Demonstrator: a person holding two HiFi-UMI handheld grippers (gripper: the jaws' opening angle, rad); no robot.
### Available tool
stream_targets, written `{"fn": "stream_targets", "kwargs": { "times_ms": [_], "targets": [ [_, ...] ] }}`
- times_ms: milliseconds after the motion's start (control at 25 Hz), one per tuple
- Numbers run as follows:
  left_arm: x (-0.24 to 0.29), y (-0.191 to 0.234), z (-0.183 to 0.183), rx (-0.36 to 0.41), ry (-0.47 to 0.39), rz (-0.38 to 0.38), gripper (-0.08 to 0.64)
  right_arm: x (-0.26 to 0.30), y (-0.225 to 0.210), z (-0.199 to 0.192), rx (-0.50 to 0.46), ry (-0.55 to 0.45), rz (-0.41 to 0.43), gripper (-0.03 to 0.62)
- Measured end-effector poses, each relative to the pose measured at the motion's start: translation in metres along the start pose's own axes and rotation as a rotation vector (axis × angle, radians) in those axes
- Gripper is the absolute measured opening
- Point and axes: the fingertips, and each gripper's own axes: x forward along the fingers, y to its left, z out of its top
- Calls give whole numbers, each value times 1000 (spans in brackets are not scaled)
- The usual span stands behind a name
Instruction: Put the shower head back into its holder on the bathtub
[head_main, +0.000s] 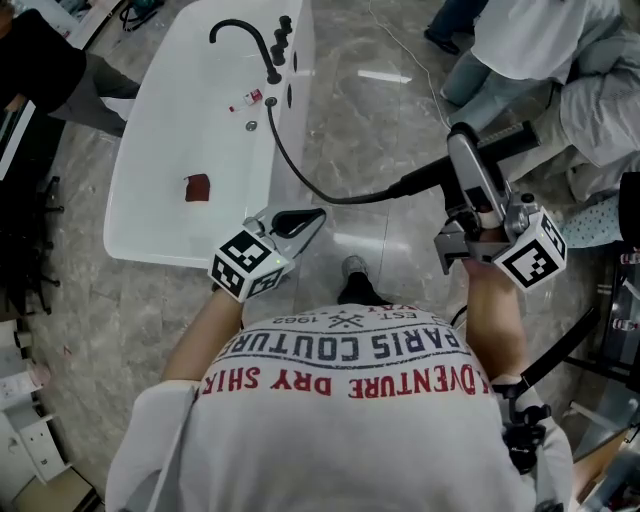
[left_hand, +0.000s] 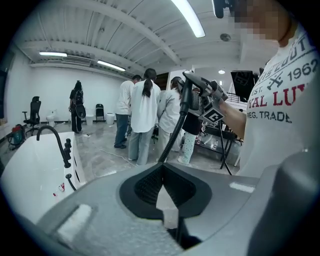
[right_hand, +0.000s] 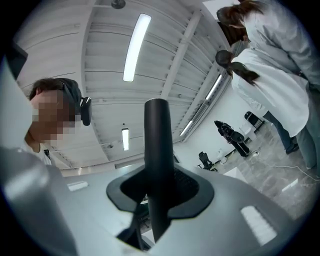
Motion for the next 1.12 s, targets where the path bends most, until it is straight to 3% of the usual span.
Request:
{"fn": "stream_targets", "kwargs": {
  "times_ms": [280, 360, 720, 920, 1120],
  "targets": [
    [57, 51, -11, -38, 86, 53, 5, 28, -72, 10, 19, 69, 3, 110],
    [69, 57, -14, -33, 108, 63, 59, 36, -85, 12, 19, 87, 11, 110],
    [100, 96, -36, -46, 154, 85, 109, 77, -99, 25, 46, 96, 68, 109],
    [123, 121, -48, 13, 220, 29, 158, 121, -105, 26, 65, 128, 92, 109],
    [151, 156, -67, 21, 267, -23, 173, 158, -125, 27, 113, 134, 84, 109]
  ]
}}
